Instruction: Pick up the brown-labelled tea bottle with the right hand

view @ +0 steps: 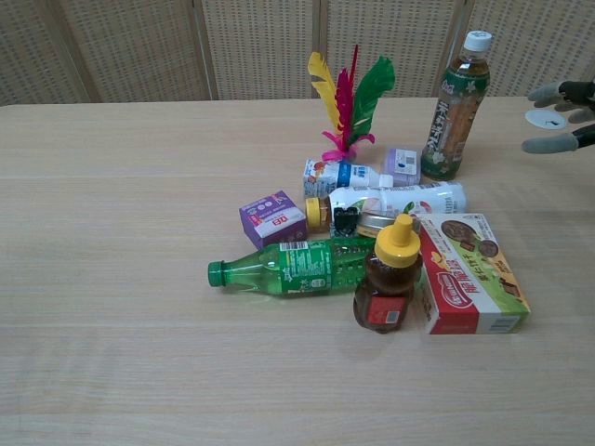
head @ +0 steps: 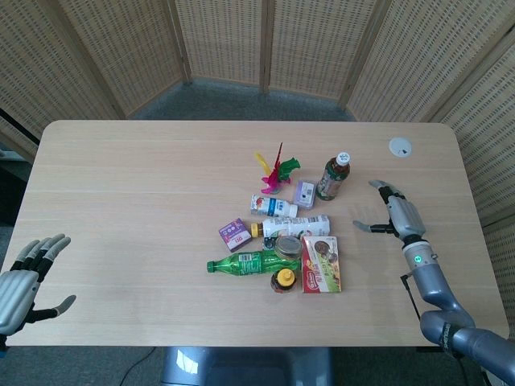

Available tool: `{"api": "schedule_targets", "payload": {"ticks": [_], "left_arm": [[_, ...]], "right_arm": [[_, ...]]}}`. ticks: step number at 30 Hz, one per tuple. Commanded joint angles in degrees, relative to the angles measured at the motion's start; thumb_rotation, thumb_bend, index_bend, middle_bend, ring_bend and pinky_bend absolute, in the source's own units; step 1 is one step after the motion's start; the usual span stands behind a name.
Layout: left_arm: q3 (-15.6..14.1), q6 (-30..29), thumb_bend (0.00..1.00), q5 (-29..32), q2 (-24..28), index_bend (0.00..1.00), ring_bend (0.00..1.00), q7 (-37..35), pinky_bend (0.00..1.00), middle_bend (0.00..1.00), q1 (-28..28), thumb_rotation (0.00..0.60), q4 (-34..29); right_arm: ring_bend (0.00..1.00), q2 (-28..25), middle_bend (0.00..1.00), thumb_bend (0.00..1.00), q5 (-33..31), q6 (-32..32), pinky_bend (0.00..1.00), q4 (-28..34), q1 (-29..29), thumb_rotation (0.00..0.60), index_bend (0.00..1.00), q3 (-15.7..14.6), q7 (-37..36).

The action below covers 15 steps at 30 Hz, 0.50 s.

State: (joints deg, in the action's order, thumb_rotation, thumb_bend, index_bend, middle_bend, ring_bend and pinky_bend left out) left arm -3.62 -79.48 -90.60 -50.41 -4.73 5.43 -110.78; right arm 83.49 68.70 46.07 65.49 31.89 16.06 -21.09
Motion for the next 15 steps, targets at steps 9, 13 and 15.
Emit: {"api": "schedule_targets", "payload": {"ticks": [9,13,15], "left_arm": [[0.7,1.2,0.3,1.5,0.2,0.05,0.0,1.9,0.0,0.0,0.8,0.6,-1.4],[0.8,1.4,0.3,2.1,0.3,0.05,0.0,2.5,0.0,0.0,0.9,0.6,-1.7],[0.9,1.5,0.3,2.4,0.4,0.05,0.0,2.8,0.0,0.0,0.9,0.6,-1.9]], "right_arm": [[0.0,7.6,0.0,0.15,2.2,-10.1,0.0,-16.3,8.5,0.416,0.0,1.2,-12.4],[0.0,9.6,0.0,0.15,3.8,-12.3,0.0,-20.4,11.0,0.417,0.0,1.1,-16.2],[0.0,10.7,0.0,0.15,4.5,-13.4,0.0,-22.4,12.4,0.416,0.0,1.2,-18.3]]}}
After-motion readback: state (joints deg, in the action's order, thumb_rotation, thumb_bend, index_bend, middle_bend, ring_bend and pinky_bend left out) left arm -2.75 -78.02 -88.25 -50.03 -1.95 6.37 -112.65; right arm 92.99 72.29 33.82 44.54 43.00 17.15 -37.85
